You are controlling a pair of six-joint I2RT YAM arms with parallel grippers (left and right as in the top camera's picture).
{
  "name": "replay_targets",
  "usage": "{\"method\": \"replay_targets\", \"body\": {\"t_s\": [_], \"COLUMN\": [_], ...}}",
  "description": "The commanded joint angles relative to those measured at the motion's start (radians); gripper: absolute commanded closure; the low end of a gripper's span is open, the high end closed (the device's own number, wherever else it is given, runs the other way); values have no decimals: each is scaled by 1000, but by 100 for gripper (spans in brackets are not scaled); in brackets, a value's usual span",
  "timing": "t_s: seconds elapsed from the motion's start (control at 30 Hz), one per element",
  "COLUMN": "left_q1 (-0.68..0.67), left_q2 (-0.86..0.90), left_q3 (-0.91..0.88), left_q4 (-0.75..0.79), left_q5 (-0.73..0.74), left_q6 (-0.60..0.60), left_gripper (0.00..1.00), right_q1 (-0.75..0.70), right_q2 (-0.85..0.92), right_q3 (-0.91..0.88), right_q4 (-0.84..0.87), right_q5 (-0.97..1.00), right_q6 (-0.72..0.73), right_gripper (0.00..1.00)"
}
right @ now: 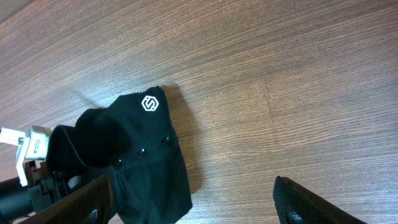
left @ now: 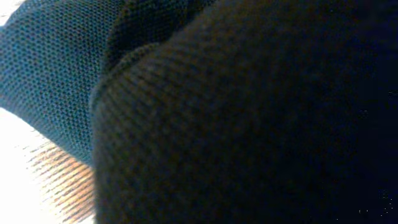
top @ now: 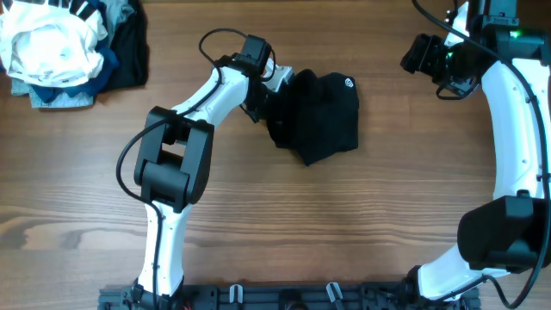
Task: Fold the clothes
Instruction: 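Grasp the folded shirt bundle with the left gripper, right gripper withdrawing, then carry the folded shirt with the left gripper to the top-left clothes pile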
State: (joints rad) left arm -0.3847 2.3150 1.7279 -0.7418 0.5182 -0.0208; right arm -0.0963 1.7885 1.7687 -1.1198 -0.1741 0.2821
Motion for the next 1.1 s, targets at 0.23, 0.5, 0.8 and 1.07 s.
{"method": "replay_targets", "body": {"t_s": [0.23, 0.5, 0.8, 1.07], "left_q1": [172, 360, 563, 705], "left_q2": [-204, -395, -502, -500], "left_q3": [-5, -5, -5, -6], "left_q4": [31, 165, 479, 605], "left_q5": [214, 278, 245, 13], "left_q6": [-179, -391, -590, -560], "left_gripper": [96, 96, 96, 96], "right_q1": [3, 3, 3, 3], "right_q2": [7, 8, 9, 9], "right_q3": [5, 3, -68, -191], "right_q4": [2, 1, 16, 100], "right_q5": [19, 18, 18, 18], "right_q6": [-21, -21, -21, -21], "right_gripper": [16, 16, 15, 13]}}
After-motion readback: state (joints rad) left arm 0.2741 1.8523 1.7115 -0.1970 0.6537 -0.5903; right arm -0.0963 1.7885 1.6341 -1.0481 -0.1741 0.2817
